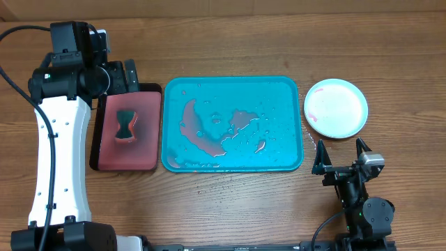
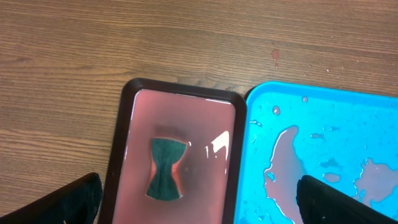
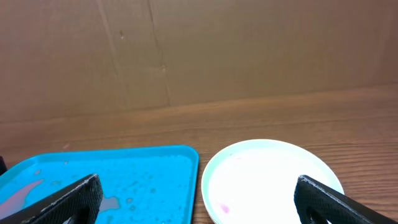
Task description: Clean dirty plates on tray and stack at the side
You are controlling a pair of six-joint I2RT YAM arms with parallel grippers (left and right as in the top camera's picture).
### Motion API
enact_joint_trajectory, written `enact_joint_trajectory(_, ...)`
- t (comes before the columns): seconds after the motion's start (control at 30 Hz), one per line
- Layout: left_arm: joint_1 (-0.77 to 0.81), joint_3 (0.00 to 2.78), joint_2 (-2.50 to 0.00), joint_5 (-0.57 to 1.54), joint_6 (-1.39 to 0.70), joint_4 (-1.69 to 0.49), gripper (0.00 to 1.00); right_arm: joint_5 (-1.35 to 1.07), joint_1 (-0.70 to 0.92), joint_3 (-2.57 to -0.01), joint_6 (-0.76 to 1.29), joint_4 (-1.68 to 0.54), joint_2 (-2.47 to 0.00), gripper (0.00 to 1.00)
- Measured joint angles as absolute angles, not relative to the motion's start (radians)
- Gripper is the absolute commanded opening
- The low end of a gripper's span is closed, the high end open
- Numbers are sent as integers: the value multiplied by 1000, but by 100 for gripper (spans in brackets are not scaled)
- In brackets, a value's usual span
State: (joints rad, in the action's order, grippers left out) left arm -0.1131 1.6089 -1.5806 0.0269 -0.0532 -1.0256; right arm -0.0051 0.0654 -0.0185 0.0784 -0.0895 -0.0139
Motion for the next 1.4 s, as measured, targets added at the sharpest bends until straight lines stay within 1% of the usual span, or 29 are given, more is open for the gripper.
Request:
enact_joint_trajectory(0.8,-118,1609,-1581,27,-53,-1026,100,-19,65,-19,78,-90,-14,100)
enact_joint_trajectory(1.0,-125,1587,-1530,-20,-53,-1013,100,-19,65,-19,78,-90,-14,100)
enact_joint_trajectory(1.07,-126,1545,-1456,-31,-52,-963,100,-19,65,-19,78,-90,-14,100)
enact_joint_trajectory(1.13,-126,1479,-1351,-35,-45,-867,100,-19,65,-19,78,-90,-14,100)
enact_joint_trajectory(1.4,-126,961,-844,22,5,-325,100,-19,65,-19,78,-90,-14,100)
